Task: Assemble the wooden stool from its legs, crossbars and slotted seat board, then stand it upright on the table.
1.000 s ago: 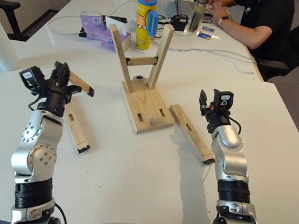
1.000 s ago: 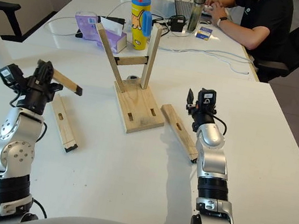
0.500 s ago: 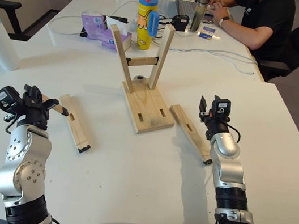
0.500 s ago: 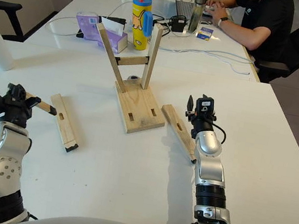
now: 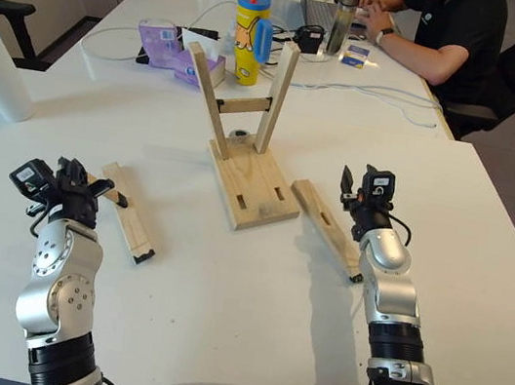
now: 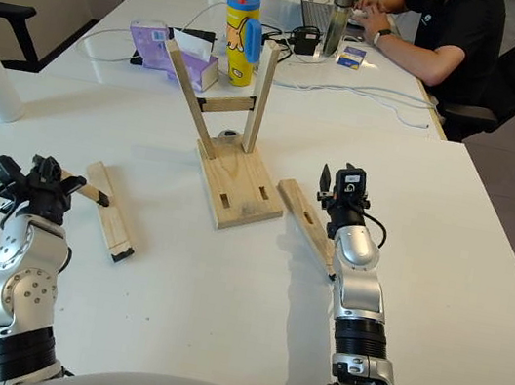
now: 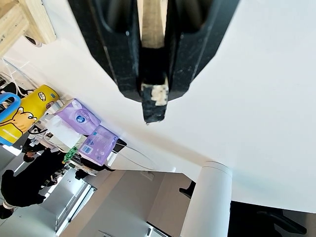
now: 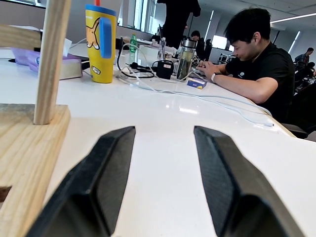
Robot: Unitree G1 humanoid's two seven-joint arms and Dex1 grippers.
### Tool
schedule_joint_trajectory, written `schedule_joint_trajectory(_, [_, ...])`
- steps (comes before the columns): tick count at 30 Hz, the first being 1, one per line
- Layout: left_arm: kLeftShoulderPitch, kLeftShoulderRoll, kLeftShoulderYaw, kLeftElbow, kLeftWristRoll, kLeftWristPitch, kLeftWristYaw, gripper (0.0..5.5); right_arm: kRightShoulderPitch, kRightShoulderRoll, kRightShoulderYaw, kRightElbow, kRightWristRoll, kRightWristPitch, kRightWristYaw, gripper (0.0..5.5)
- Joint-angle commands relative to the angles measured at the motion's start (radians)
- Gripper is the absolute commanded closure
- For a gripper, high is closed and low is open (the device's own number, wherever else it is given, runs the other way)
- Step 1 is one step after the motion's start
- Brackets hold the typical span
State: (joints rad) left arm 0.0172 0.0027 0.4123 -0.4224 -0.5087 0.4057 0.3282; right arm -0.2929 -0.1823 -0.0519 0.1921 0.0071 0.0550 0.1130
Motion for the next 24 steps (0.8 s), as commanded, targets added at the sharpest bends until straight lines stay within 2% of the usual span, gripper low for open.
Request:
schedule_joint_trajectory(1, [0.014,-0.022,0.003,0.031,0.011,-0.005,0.001,5.06,-0.021,-0.007,0.003,0.004,-0.003,0.005,0.008,3.31])
schedule_joint_trajectory(12, [0.013,0.054,-0.029,0.218,0.197,-0.121,-0.037,5.06,-0.033,-0.010,0.003,0.018,-0.003,0.003,0.019,3.31])
schedule_joint_trajectory(21, [0.020,0.063,-0.116,0.318,0.223,-0.159,-0.191,5.06,-0.031,-0.011,0.002,0.019,-0.003,0.006,0.023,3.31])
schedule_joint_trajectory(24, [0.001,0.103,-0.140,0.307,0.252,-0.185,-0.247,5.06,-0.031,-0.014,0.003,0.020,-0.004,0.006,0.025,3.31])
